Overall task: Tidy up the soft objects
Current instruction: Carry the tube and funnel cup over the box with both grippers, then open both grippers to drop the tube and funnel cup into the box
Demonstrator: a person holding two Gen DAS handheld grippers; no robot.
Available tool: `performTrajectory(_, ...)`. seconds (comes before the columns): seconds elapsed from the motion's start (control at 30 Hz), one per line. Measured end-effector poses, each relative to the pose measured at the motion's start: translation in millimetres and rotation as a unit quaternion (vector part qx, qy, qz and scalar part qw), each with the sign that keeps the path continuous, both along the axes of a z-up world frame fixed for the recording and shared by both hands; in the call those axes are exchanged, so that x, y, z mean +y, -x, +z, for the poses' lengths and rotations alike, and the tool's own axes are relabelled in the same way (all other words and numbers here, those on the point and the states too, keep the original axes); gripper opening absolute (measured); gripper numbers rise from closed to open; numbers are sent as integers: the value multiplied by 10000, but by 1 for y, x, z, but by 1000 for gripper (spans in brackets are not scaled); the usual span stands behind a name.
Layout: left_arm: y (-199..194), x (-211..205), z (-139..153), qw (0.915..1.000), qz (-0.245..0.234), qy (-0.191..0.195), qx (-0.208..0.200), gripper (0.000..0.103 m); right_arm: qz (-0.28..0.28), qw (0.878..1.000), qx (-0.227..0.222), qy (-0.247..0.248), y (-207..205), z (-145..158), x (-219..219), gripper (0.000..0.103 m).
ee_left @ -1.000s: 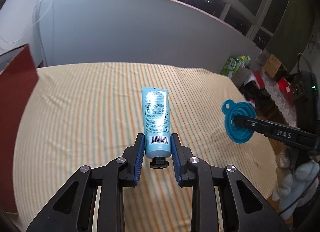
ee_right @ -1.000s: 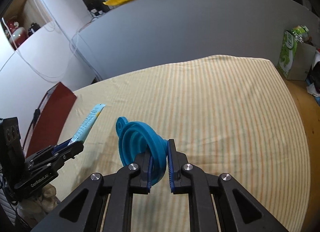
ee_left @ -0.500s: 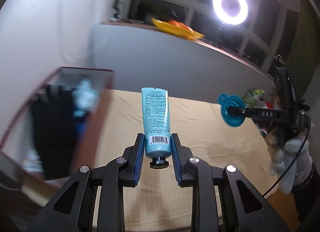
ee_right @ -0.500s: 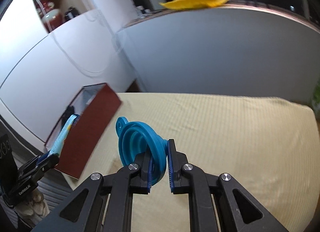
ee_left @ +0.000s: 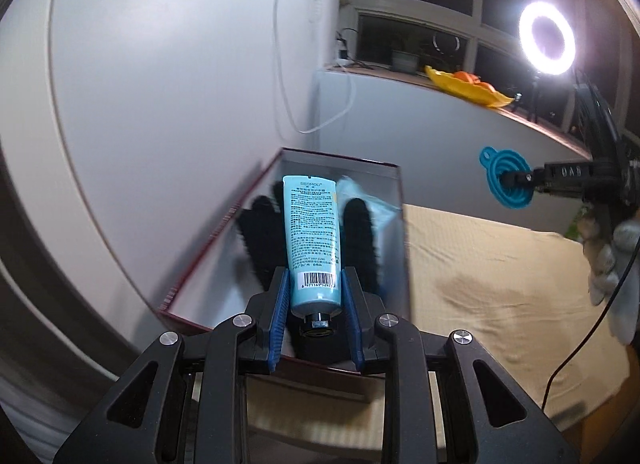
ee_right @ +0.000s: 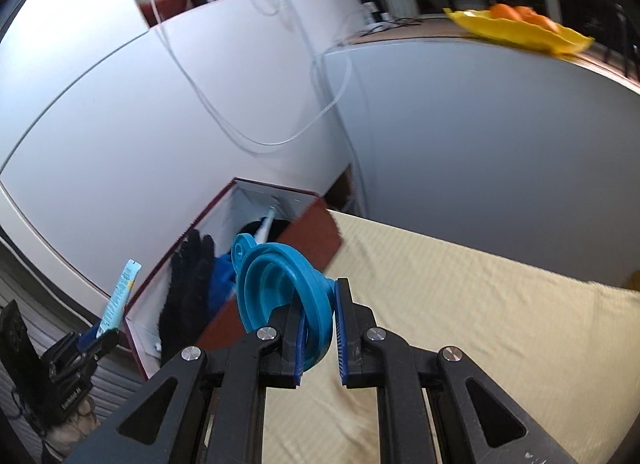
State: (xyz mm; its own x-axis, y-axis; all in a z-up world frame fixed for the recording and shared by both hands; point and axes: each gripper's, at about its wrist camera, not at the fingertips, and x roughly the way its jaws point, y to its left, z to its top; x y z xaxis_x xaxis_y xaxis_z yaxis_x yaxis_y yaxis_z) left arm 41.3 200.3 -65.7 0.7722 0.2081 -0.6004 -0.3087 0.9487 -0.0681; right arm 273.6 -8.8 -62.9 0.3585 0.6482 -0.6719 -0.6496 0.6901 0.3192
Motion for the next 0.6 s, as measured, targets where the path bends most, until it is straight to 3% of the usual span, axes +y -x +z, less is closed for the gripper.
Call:
performTrajectory(0.4,-11,22,-14,9984,408,-385,114,24,353,9991,-10,212,-20,-9,103,11)
performTrajectory(0.6,-20,28,-21,9982,441,-349,187,24,330,9988,146,339,-33,-24,135,11)
